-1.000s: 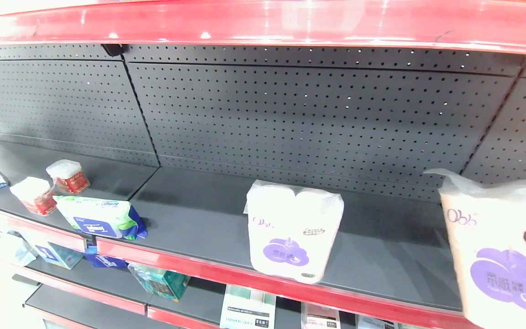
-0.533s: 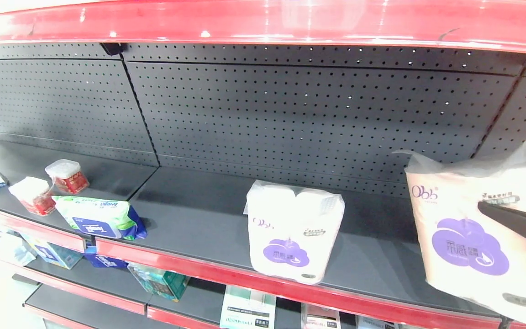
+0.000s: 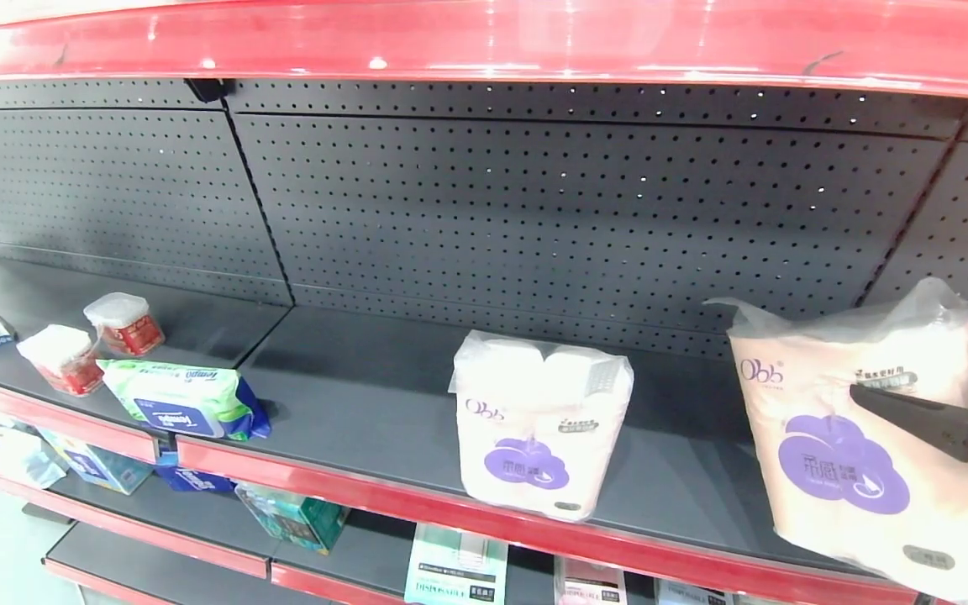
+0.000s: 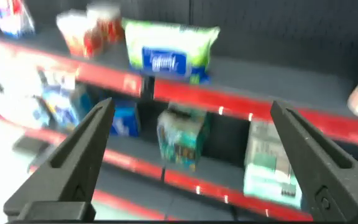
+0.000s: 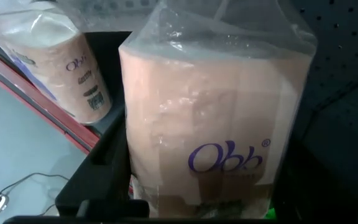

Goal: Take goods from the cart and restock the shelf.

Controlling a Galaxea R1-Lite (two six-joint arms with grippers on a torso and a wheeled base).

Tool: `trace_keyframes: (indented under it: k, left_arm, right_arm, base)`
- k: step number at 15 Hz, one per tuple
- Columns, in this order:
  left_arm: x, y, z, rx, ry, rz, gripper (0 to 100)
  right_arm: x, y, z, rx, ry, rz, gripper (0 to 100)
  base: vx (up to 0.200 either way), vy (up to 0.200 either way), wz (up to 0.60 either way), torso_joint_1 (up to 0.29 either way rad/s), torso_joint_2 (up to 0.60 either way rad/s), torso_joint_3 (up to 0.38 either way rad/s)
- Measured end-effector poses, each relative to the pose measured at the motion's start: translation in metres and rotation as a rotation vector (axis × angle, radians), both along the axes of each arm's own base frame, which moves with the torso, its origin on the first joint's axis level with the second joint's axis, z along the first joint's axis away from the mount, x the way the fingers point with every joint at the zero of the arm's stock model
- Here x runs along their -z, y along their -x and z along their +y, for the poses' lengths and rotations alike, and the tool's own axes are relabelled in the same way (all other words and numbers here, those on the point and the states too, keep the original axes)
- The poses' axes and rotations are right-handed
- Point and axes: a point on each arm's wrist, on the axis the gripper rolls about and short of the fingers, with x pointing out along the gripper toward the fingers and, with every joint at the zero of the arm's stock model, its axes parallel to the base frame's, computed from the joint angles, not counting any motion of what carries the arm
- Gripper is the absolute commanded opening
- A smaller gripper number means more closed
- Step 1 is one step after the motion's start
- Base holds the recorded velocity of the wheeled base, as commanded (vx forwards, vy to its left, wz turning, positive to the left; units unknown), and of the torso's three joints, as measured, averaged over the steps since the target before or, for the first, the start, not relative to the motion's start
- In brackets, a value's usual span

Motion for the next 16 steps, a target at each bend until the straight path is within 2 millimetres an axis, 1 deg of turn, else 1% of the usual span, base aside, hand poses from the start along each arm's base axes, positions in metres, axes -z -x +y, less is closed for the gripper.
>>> trace_keyframes:
  k: [1,4,5,6,7,8,10,11,12,14,16]
  left_arm:
    - [0.000,-0.001,0.000,-0.007,-0.006,-0.039,100]
    - [0.008,-0.004,0.001,-0.025,-0.029,0.000,100]
    - [0.009,-0.004,0.002,-0.037,-0.006,-0.001,100]
    - [0.009,-0.004,0.002,-0.059,0.069,-0.016,100]
    - [0.008,-0.004,0.002,-0.072,0.097,-0.025,100]
    - [0.009,-0.004,0.002,-0.033,0.099,-0.022,100]
    - [0.008,-0.004,0.000,0.029,0.054,-0.015,100]
    - [0.009,-0.004,0.001,-0.003,-0.017,-0.001,100]
    - [0.011,-0.004,0.002,-0.066,-0.034,0.026,100]
    - [0.013,-0.004,0.002,-0.092,-0.019,0.040,100]
    - [0.014,-0.004,0.002,-0.075,0.011,0.043,100]
  right_arm:
    - [0.001,0.000,0.000,0.001,0.001,0.002,0]
    - [0.003,0.000,0.000,0.002,0.001,0.011,0]
    - [0.004,0.000,0.000,0.001,0.002,0.014,0]
    - [0.006,0.000,0.000,0.000,0.003,0.022,0]
    - [0.007,0.001,0.000,0.000,0.003,0.024,0]
    - [0.008,0.002,0.000,0.000,0.004,0.026,0]
    - [0.012,0.004,0.000,0.000,0.005,0.034,0]
    - [0.012,0.005,-0.001,0.000,0.005,0.036,0]
    - [0.012,0.005,-0.001,-0.001,0.005,0.034,0]
    - [0.012,0.006,-0.001,0.000,0.005,0.034,0]
    - [0.012,0.006,-0.001,0.002,0.004,0.032,0]
  base:
    - [0.000,0.000,0.00,0.000,0.00,0.000]
    - [0.000,0.000,0.00,0.000,0.00,0.000]
    - [0.000,0.000,0.00,0.000,0.00,0.000]
    - [0.000,0.000,0.00,0.000,0.00,0.000]
    - [0.000,0.000,0.00,0.000,0.00,0.000]
    - [0.000,0.000,0.00,0.000,0.00,0.000]
    - [0.000,0.000,0.00,0.000,0.00,0.000]
    - [0.000,0.000,0.00,0.000,0.00,0.000]
    - [0.000,0.000,0.00,0.000,0.00,0.000]
    - [0.000,0.000,0.00,0.000,0.00,0.000]
    - [0.000,0.000,0.00,0.000,0.00,0.000]
